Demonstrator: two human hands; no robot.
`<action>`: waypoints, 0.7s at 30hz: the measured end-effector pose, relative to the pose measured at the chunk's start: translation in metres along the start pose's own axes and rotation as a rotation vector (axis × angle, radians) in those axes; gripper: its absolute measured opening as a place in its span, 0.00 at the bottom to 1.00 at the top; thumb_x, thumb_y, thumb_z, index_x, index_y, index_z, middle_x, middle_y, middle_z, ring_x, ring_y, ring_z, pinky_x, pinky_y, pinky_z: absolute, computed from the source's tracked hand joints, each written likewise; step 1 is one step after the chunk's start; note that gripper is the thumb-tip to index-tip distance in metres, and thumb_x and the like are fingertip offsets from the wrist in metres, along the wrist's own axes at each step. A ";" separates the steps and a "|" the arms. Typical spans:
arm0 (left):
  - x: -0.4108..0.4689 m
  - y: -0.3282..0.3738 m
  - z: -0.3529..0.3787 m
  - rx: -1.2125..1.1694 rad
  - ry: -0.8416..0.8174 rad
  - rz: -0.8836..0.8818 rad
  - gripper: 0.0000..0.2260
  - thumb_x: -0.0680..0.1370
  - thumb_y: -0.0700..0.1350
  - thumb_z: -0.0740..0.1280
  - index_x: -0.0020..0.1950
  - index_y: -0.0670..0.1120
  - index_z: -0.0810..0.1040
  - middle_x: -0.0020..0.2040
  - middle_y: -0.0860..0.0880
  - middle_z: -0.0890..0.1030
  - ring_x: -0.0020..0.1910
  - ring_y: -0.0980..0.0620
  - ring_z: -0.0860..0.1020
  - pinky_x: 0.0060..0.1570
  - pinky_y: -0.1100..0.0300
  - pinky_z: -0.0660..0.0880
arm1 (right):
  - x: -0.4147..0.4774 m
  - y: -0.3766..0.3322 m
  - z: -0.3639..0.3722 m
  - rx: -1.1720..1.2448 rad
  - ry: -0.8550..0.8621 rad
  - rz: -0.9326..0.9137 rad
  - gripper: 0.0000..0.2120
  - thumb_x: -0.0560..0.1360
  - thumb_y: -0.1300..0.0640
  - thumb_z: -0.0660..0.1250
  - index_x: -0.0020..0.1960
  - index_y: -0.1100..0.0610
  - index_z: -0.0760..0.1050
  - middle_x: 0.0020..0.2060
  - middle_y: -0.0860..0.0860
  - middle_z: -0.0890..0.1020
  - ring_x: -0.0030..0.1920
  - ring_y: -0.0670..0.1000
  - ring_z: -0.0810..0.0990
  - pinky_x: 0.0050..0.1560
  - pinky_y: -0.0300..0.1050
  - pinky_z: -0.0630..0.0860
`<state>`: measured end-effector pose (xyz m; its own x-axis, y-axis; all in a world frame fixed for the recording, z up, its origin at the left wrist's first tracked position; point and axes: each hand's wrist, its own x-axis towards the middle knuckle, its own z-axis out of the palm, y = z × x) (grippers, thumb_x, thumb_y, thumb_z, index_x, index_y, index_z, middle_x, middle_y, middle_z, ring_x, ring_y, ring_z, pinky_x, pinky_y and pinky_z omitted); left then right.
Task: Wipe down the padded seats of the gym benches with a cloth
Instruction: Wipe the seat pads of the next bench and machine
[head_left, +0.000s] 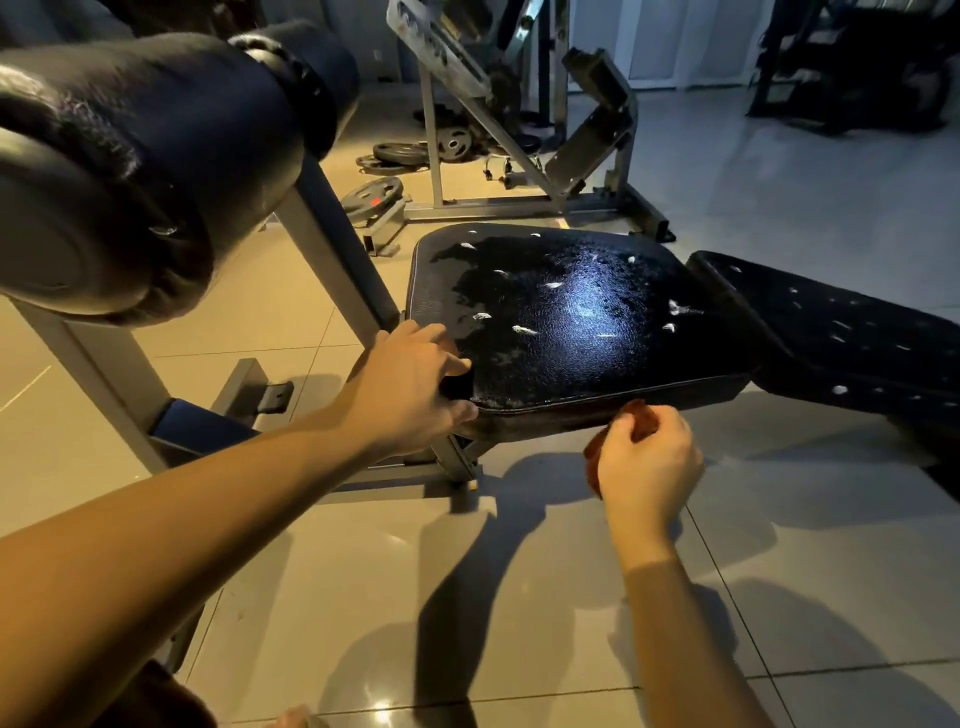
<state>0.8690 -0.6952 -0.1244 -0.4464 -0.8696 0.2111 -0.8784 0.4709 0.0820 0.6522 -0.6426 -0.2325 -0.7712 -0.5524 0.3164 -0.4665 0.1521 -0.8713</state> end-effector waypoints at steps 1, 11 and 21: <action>0.001 0.000 0.000 -0.002 -0.004 0.004 0.22 0.76 0.61 0.72 0.67 0.53 0.81 0.62 0.52 0.75 0.62 0.50 0.70 0.63 0.48 0.68 | -0.007 -0.007 0.003 0.007 0.007 0.012 0.03 0.77 0.61 0.69 0.47 0.61 0.79 0.43 0.58 0.82 0.44 0.60 0.79 0.46 0.51 0.73; 0.005 -0.005 0.000 -0.031 0.004 0.021 0.25 0.74 0.64 0.72 0.66 0.53 0.82 0.59 0.53 0.76 0.59 0.51 0.70 0.59 0.49 0.69 | -0.015 -0.008 0.000 0.017 -0.040 -0.097 0.01 0.76 0.61 0.71 0.45 0.58 0.81 0.41 0.54 0.82 0.43 0.58 0.79 0.44 0.45 0.70; 0.007 -0.002 -0.004 -0.041 -0.020 0.001 0.25 0.74 0.62 0.73 0.67 0.52 0.81 0.59 0.53 0.75 0.60 0.52 0.70 0.61 0.49 0.70 | -0.069 -0.044 0.009 0.110 -0.194 -0.253 0.06 0.75 0.62 0.72 0.41 0.55 0.78 0.37 0.45 0.75 0.35 0.40 0.71 0.38 0.26 0.65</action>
<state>0.8681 -0.7016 -0.1194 -0.4506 -0.8720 0.1913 -0.8706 0.4767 0.1221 0.7296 -0.6187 -0.2199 -0.5349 -0.7086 0.4601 -0.5752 -0.0934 -0.8126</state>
